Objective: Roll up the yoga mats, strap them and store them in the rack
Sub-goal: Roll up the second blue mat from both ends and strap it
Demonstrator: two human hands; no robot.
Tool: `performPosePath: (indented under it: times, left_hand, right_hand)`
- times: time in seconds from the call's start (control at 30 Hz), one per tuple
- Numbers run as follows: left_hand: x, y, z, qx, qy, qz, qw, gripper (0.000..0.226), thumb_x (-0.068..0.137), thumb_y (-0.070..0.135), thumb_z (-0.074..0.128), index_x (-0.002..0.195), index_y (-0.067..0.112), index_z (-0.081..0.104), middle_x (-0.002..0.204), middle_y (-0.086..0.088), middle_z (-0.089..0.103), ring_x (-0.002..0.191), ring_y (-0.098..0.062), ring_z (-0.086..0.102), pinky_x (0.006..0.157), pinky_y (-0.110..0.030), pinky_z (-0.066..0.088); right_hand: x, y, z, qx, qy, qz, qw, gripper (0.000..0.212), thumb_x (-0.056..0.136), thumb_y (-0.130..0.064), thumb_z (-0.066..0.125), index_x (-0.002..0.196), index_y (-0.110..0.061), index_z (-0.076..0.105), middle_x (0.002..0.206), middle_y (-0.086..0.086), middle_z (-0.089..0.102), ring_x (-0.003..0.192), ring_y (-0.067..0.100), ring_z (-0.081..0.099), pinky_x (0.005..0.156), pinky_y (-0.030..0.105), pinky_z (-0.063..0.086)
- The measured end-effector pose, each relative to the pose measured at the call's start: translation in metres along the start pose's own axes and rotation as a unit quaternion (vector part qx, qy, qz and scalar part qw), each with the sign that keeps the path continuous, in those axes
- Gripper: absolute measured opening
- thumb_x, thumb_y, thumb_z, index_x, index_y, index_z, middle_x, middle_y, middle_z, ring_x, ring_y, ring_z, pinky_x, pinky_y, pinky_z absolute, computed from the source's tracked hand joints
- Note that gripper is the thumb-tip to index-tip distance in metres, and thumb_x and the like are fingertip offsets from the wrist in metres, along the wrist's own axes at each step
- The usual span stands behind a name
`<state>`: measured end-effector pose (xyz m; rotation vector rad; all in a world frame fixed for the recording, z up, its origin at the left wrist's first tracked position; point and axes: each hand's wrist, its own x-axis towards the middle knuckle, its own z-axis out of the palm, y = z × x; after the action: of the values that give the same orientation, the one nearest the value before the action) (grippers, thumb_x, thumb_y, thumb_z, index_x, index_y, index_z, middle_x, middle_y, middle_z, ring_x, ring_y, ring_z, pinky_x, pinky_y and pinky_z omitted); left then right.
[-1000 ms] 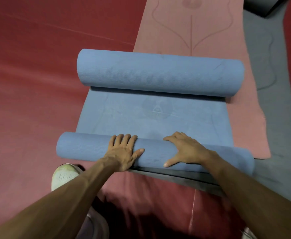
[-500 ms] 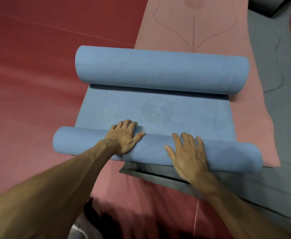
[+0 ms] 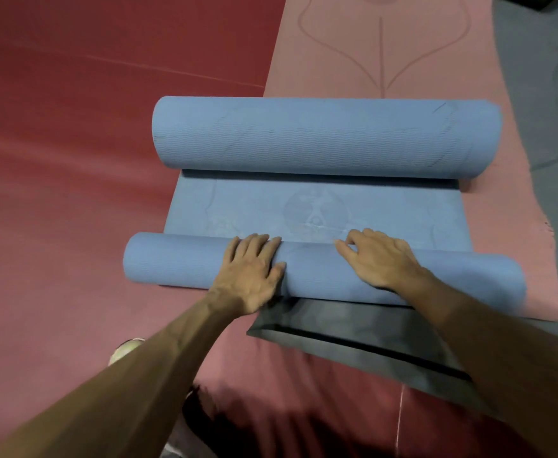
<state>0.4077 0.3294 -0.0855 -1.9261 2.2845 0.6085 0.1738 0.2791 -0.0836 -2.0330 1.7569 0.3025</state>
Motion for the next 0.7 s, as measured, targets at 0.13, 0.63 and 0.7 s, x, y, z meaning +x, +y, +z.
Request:
performPosePath:
  times: [0.13,0.63,0.7]
  left_hand:
    - [0.002,0.003,0.009,0.022,-0.008,-0.031,0.999,0.073,0.089,0.06,-0.001,0.152,0.026,0.01,0.159,0.002,0.012,0.147,-0.017,0.001,0.118,-0.04,-0.007]
    - [0.083,-0.011,-0.017,0.055,-0.089,-0.011,0.994,0.069,0.085,0.059,-0.002,0.138,0.033,0.035,0.139,0.001,0.041,0.125,-0.025,0.038,0.107,-0.045,0.025]
    - [0.095,-0.014,-0.016,0.039,-0.077,-0.016,0.996,0.059,0.093,0.054,0.005,0.137,0.033,0.037,0.137,0.0,0.044,0.124,-0.024,0.04,0.104,-0.045,0.028]
  right_hand:
    - [0.016,0.0,-0.01,0.007,-0.046,0.017,0.999,0.048,0.095,-0.058,0.02,0.092,-0.028,0.058,0.107,0.002,0.058,0.104,0.026,0.051,0.084,0.038,0.033]
    - [0.015,-0.001,0.015,-0.082,0.263,-0.093,0.957,0.041,0.096,-0.037,0.036,0.101,-0.01,0.067,0.089,0.009,0.066,0.084,0.032,0.061,0.075,0.042,0.049]
    - [0.011,0.002,0.021,-0.087,0.281,-0.107,0.95,0.05,0.096,-0.041,0.034,0.114,-0.007,0.065,0.102,0.012,0.066,0.094,0.032,0.061,0.085,0.044,0.048]
